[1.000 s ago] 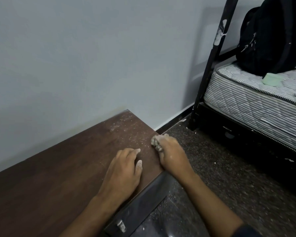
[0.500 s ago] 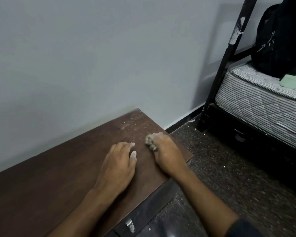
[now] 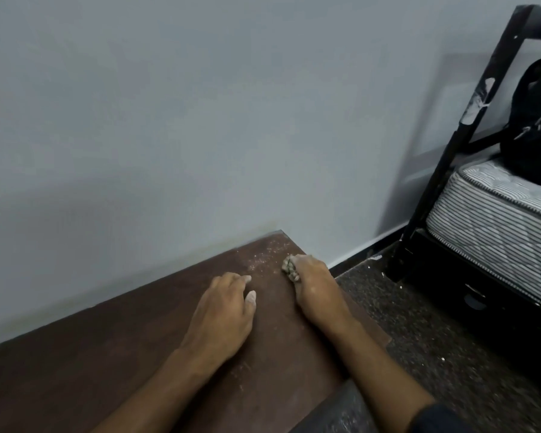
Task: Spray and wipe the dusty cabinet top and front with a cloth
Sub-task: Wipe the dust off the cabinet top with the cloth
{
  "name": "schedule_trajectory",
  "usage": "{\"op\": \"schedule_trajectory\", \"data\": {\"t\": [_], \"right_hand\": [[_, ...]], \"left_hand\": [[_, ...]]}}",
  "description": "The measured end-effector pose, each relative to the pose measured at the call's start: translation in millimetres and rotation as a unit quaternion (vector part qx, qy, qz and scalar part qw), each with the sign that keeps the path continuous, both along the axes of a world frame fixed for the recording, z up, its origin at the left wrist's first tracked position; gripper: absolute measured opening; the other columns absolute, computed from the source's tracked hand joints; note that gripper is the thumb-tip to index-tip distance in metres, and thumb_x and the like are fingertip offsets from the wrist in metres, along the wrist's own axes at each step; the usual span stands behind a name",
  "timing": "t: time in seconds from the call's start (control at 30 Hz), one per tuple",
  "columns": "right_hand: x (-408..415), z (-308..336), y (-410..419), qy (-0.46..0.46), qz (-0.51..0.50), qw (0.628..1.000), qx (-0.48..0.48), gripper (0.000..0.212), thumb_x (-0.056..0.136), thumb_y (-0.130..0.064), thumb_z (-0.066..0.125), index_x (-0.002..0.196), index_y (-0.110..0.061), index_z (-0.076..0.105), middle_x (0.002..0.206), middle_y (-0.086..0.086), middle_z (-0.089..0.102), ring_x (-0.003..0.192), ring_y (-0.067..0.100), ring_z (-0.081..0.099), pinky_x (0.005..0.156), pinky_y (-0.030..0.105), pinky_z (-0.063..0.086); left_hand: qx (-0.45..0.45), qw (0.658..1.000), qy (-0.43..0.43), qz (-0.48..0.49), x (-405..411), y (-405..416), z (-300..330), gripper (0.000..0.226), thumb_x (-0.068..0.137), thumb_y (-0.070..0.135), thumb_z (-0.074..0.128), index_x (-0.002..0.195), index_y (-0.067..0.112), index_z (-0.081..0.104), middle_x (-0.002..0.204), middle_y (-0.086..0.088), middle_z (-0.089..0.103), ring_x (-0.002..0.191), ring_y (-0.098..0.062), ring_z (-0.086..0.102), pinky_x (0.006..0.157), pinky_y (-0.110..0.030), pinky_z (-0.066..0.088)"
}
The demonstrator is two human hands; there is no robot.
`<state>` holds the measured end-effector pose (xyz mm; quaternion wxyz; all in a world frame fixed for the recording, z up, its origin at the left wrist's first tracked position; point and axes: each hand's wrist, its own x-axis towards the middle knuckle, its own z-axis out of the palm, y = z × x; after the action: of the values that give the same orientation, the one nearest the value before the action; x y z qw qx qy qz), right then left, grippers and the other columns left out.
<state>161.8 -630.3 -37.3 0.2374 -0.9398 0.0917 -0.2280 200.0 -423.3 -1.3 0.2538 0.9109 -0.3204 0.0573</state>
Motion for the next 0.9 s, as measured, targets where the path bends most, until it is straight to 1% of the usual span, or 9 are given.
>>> {"op": "schedule_trajectory", "data": {"t": [0.07, 0.23, 0.37, 0.43, 0.5, 0.6, 0.73, 0.8, 0.9], "right_hand": [[15, -1, 13, 0.01, -0.011, 1.0, -0.01, 0.02, 0.095, -0.018, 0.043, 0.102, -0.023, 0.061, 0.1, -0.004, 0.061, 0.095, 0.022, 0.055, 0.086, 0.043, 0.049], [19, -3, 39, -0.033, 0.137, 0.989, -0.034, 0.026, 0.095, -0.01, 0.052, 0.116, -0.018, 0.065, 0.112, 0.0, 0.067, 0.105, 0.019, 0.057, 0.104, 0.031, 0.042], [66, 2, -7, 0.032, -0.002, 0.999, -0.035, 0.024, 0.098, -0.012, 0.041, 0.106, -0.014, 0.064, 0.105, 0.006, 0.064, 0.095, 0.026, 0.055, 0.089, 0.045, 0.049], [76, -2, 4, 0.046, -0.005, 0.998, -0.047, 0.029, 0.095, -0.019, 0.034, 0.105, -0.018, 0.061, 0.103, 0.004, 0.062, 0.094, 0.025, 0.055, 0.087, 0.047, 0.05], [73, -5, 39, 0.033, 0.079, 0.995, -0.054, 0.031, 0.094, -0.024, 0.034, 0.11, -0.023, 0.06, 0.107, 0.0, 0.062, 0.1, 0.024, 0.056, 0.093, 0.044, 0.048], [69, -4, 58, 0.009, 0.195, 0.979, -0.056, 0.034, 0.096, -0.017, 0.043, 0.122, -0.009, 0.064, 0.12, 0.012, 0.067, 0.11, 0.031, 0.06, 0.107, 0.043, 0.043], [101, -4, 33, 0.04, 0.056, 0.997, -0.046, 0.03, 0.096, -0.014, 0.043, 0.117, -0.01, 0.064, 0.111, 0.013, 0.066, 0.104, 0.034, 0.058, 0.095, 0.047, 0.047], [110, -7, 46, 0.071, 0.026, 0.995, -0.069, 0.035, 0.095, -0.021, 0.037, 0.118, -0.016, 0.062, 0.115, 0.008, 0.063, 0.108, 0.031, 0.057, 0.094, 0.047, 0.049], [103, -11, 68, 0.051, 0.165, 0.984, -0.049, 0.033, 0.094, -0.024, 0.04, 0.116, -0.02, 0.064, 0.114, 0.002, 0.066, 0.105, 0.025, 0.059, 0.097, 0.042, 0.049]], "left_hand": [[0.006, 1.0, -0.001, 0.01, 11, 0, -2, 0.04, 0.098, 0.035, 0.043, 0.132, 0.016, 0.055, 0.123, 0.005, 0.057, 0.114, -0.015, 0.05, 0.098, -0.035, 0.045], [0.031, 0.999, 0.001, 0.029, 37, -6, -4, 0.042, 0.096, 0.031, 0.042, 0.13, 0.012, 0.057, 0.12, 0.0, 0.057, 0.112, -0.021, 0.052, 0.098, -0.037, 0.044], [0.032, 0.999, -0.008, 0.026, 50, -2, -3, 0.042, 0.097, 0.028, 0.044, 0.135, 0.01, 0.053, 0.126, -0.002, 0.055, 0.118, -0.019, 0.048, 0.103, -0.034, 0.041], [0.04, 0.999, -0.018, 0.032, 58, 0, -2, 0.043, 0.095, 0.023, 0.046, 0.134, 0.008, 0.054, 0.125, -0.005, 0.056, 0.116, -0.021, 0.049, 0.103, -0.035, 0.042], [0.048, 0.998, -0.016, 0.045, 67, -1, -3, 0.046, 0.09, 0.023, 0.041, 0.131, 0.006, 0.056, 0.121, -0.007, 0.058, 0.113, -0.024, 0.05, 0.102, -0.037, 0.043], [0.046, 0.998, -0.002, 0.047, 77, -6, -5, 0.054, 0.082, 0.029, 0.029, 0.121, 0.008, 0.06, 0.115, -0.01, 0.06, 0.108, -0.028, 0.052, 0.099, -0.041, 0.044], [0.033, 0.998, 0.007, 0.049, 83, -5, -8, 0.043, 0.091, 0.02, 0.042, 0.129, 0.005, 0.056, 0.121, -0.009, 0.057, 0.115, -0.025, 0.049, 0.104, -0.037, 0.04], [0.034, 0.998, 0.007, 0.06, 88, -3, -11, 0.041, 0.09, 0.022, 0.04, 0.123, 0.005, 0.059, 0.117, -0.009, 0.059, 0.111, -0.025, 0.05, 0.101, -0.037, 0.042], [0.033, 0.997, 0.013, 0.072, 94, -4, -13, 0.036, 0.084, 0.024, 0.039, 0.106, 0.009, 0.063, 0.103, -0.009, 0.062, 0.099, -0.029, 0.055, 0.092, -0.04, 0.044]]}}
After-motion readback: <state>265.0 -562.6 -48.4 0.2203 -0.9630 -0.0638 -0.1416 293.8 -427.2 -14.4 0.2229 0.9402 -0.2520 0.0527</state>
